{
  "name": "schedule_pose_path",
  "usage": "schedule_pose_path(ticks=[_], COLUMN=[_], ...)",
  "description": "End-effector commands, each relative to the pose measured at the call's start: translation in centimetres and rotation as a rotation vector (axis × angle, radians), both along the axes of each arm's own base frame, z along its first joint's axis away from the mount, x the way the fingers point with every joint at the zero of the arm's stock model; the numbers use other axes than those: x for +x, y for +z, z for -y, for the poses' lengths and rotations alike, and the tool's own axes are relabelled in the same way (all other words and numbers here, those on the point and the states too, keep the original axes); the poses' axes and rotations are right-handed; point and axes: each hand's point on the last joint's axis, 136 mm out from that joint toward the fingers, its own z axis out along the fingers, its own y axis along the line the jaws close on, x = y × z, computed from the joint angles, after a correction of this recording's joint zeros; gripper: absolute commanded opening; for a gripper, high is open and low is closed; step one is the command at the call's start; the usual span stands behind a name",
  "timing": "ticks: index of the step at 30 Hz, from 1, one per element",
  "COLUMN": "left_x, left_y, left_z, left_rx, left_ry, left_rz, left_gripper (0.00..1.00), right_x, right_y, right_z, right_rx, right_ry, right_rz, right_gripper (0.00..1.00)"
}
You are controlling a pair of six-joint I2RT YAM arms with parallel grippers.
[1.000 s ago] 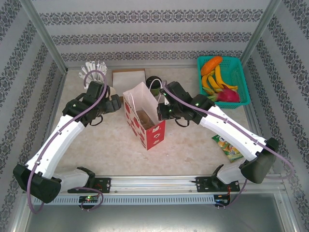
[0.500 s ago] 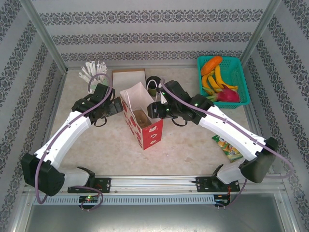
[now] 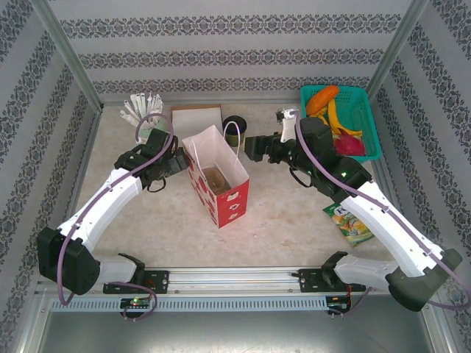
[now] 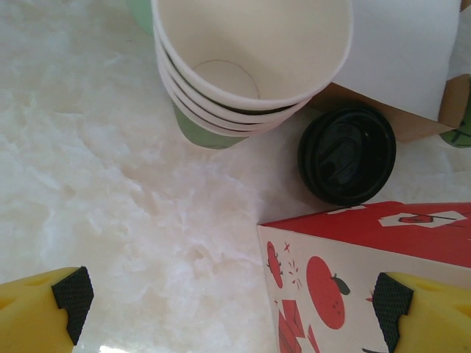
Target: Pack the takeout coffee
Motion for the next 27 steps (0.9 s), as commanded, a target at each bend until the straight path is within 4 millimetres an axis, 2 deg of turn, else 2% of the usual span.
schedule_pose_path(ticks=[1,5,11,15,18,22,27], left_x=[0.5,0.8,1.8,2.3,2.6,2.9,2.2], left_y=[-0.3,-0.7,-1.7,-1.9,-2.4,-2.8,-2.0], left_z=[-1.1,-1.2,-1.1,-1.1,-1.2,-1.3,-2.5], left_rx=[0.005,0.009,0.006,0.031,0.03,0.023,0.062], left_ry=[0.064,0.076,0.087,0.076,0.079,0.096,0.135], left_rz=[0.022,0.018,0.004,-0.018,-0.041,-0.065,-0.066], left_gripper=[1.0,1.0,1.0,1.0,1.0,1.0,1.0], right_x=[3.7,6.4,10.4,12.6,13.9,15.8,17.5], right_y=[0.8,-1.2,-5.4,-8.8,-10.8,-12.6,-15.1], right_z=[2.9,5.6,7.7,6.2,3.4,0.3,-2.8], right_rx=[0.027,0.047,-0.03,-0.081,-0.065,-0.046,-0.086], right_ry=[-0.169,-0.249,-0.301,-0.227,-0.095,0.019,0.118], right_rz=[0.076,0.028,-0.004,-0.1,-0.159,-0.22,-0.298], right_gripper=[0.98,0.98,0.98,0.98,0.98,0.98,0.98])
